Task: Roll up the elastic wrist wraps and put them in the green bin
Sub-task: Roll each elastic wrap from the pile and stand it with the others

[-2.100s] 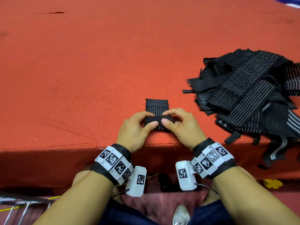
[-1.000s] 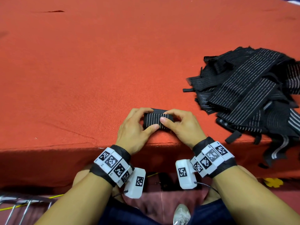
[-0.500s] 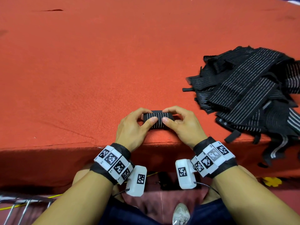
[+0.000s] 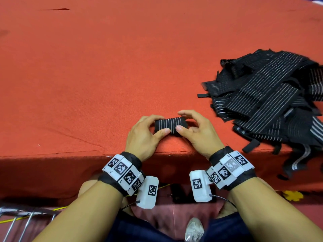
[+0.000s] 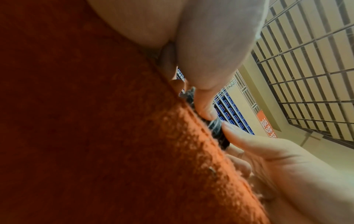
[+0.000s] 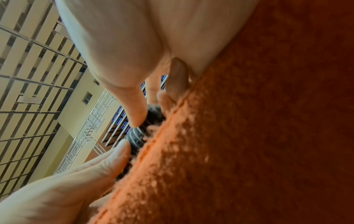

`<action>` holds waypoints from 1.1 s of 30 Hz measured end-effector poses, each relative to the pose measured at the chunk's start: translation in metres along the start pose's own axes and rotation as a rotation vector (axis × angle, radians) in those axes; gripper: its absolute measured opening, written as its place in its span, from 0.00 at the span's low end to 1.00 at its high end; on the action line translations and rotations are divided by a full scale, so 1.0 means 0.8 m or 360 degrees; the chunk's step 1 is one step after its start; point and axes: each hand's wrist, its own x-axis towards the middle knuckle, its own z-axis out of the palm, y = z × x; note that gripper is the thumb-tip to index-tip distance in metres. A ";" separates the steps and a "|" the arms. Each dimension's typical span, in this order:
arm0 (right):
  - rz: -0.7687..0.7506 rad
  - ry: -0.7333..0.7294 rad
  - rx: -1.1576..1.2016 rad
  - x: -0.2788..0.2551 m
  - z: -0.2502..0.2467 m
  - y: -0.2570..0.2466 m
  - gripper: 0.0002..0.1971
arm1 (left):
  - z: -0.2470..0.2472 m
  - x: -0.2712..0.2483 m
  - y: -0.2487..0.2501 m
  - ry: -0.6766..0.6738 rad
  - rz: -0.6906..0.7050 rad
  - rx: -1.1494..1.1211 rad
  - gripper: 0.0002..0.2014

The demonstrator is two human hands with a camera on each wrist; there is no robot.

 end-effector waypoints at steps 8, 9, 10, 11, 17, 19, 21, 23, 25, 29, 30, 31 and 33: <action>0.0078 0.0015 -0.0142 0.007 0.000 0.000 0.05 | -0.004 -0.003 0.001 -0.0079 0.0039 0.0045 0.29; 0.0073 0.0013 -0.0152 0.008 -0.001 0.000 0.05 | -0.004 -0.004 0.001 -0.0072 0.0038 0.0047 0.31; 0.0073 0.0011 -0.0155 0.008 -0.001 0.000 0.06 | -0.004 -0.005 0.002 -0.0069 0.0029 0.0049 0.32; 0.0079 0.0008 -0.0156 0.009 0.000 0.000 0.09 | -0.004 -0.005 0.002 -0.0071 0.0019 0.0054 0.32; 0.0083 -0.0023 -0.0141 0.007 0.002 -0.004 0.26 | -0.005 -0.006 -0.001 -0.0102 0.0017 -0.0009 0.24; 0.0054 -0.0057 -0.0056 0.005 0.000 -0.003 0.22 | -0.005 -0.003 -0.002 -0.0135 -0.0002 -0.0082 0.22; -0.0012 -0.0149 -0.0003 0.002 -0.001 -0.001 0.22 | -0.003 0.000 -0.005 -0.0174 -0.0042 -0.0215 0.22; -0.0020 -0.0212 0.0103 0.002 -0.001 0.002 0.23 | -0.001 0.003 -0.008 -0.0204 -0.0074 -0.0329 0.24; -0.0016 -0.0230 0.0190 0.000 -0.001 -0.001 0.18 | 0.000 0.003 -0.009 -0.0219 -0.0087 -0.0369 0.27; -0.0007 -0.0235 0.0212 -0.002 -0.002 -0.010 0.05 | 0.004 0.003 -0.010 -0.0176 -0.0070 -0.0369 0.32; 0.0001 -0.0243 0.0219 -0.003 -0.002 -0.012 0.03 | 0.005 0.003 -0.011 -0.0148 -0.0063 -0.0350 0.35; -0.0002 -0.0250 0.0217 -0.003 -0.002 -0.014 0.04 | 0.005 0.003 -0.011 -0.0124 -0.0048 -0.0318 0.37; 0.0005 -0.0255 0.0181 -0.004 -0.001 -0.021 0.07 | 0.003 0.003 -0.011 -0.0121 -0.0009 -0.0249 0.34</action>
